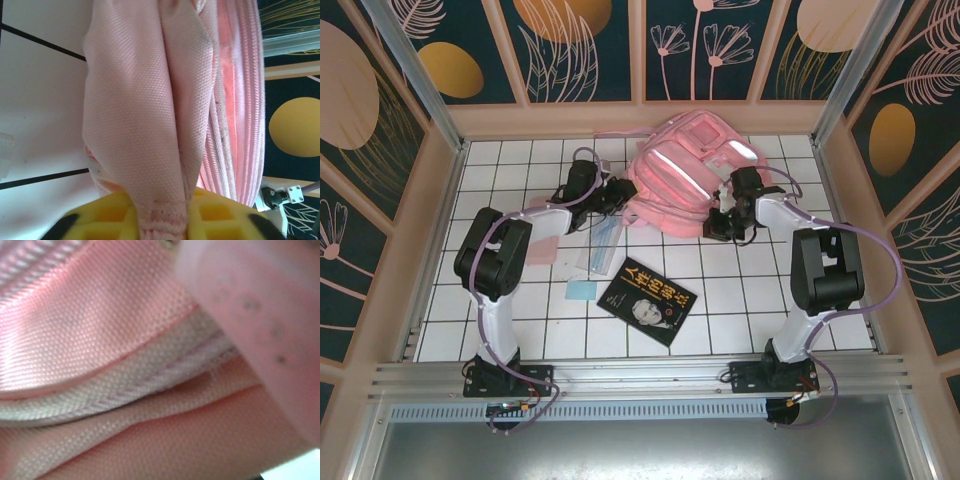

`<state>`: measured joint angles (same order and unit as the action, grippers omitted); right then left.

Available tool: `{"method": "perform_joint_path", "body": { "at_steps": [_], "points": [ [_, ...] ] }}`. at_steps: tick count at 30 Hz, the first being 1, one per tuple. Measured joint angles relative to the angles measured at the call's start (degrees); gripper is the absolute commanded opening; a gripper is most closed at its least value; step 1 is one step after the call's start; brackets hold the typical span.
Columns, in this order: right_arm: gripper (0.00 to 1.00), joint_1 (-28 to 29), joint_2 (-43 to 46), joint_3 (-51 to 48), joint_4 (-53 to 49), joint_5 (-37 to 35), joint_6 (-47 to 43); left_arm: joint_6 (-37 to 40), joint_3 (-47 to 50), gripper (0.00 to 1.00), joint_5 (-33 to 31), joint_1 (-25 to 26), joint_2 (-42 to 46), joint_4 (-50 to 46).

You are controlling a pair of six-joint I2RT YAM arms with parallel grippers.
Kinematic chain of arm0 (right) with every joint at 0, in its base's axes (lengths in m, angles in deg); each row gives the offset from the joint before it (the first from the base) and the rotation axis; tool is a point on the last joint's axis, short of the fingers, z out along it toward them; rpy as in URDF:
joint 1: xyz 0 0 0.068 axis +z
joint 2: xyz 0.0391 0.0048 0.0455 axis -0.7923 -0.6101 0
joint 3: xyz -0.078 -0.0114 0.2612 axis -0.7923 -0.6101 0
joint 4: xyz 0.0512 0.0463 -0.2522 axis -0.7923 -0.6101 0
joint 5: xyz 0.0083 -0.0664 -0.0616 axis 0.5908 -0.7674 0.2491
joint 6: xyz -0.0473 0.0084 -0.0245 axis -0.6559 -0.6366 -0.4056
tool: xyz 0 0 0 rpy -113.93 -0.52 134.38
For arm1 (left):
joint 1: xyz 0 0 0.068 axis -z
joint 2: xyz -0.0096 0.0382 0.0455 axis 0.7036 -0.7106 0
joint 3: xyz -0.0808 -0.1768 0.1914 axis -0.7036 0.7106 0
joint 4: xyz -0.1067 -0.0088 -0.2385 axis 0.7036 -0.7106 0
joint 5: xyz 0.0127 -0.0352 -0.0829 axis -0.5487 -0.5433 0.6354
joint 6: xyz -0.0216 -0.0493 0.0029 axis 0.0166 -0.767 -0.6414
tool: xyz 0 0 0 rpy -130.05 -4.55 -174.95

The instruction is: Pack the student bag

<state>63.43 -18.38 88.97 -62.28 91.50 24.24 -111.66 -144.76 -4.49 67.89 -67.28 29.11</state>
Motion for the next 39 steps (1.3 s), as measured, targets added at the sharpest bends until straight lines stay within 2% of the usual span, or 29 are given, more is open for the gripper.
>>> {"method": "perform_joint_path", "body": {
  "at_steps": [2, 5, 8, 11, 17, 25, 39],
  "points": [
    [0.00, 0.46, 0.09, 0.00, 0.42, 1.03, 0.24, -0.70, 1.22, 0.67, 0.02, -1.27, 1.79, 0.04],
    [0.00, 2.97, 0.09, 0.00, 2.14, 2.27, 1.44, -1.79, 3.76, 0.71, -1.92, -3.08, 6.51, 0.42],
    [0.00, 6.99, 0.07, 0.00, 5.29, 4.68, 3.28, -3.13, 5.77, 0.71, -4.15, -2.51, 11.69, 1.60],
    [0.00, 10.51, -0.55, 0.70, 8.74, 7.48, 4.76, -6.60, 7.56, 0.70, -5.60, 0.98, 14.56, 5.25],
    [0.00, 12.96, -1.73, 1.68, 12.07, 10.45, 4.94, -14.73, 11.02, 0.70, -6.56, 7.41, 12.79, 10.47],
    [0.00, 12.96, -2.03, 1.22, 12.07, 11.37, 4.90, -17.84, 11.26, 0.69, -9.31, 7.78, 11.67, 10.21],
    [0.00, 12.98, -2.95, 1.55, 7.67, 7.93, 4.52, -21.68, 14.71, 0.66, -9.03, 8.50, 12.26, 7.54]
  ]
}}
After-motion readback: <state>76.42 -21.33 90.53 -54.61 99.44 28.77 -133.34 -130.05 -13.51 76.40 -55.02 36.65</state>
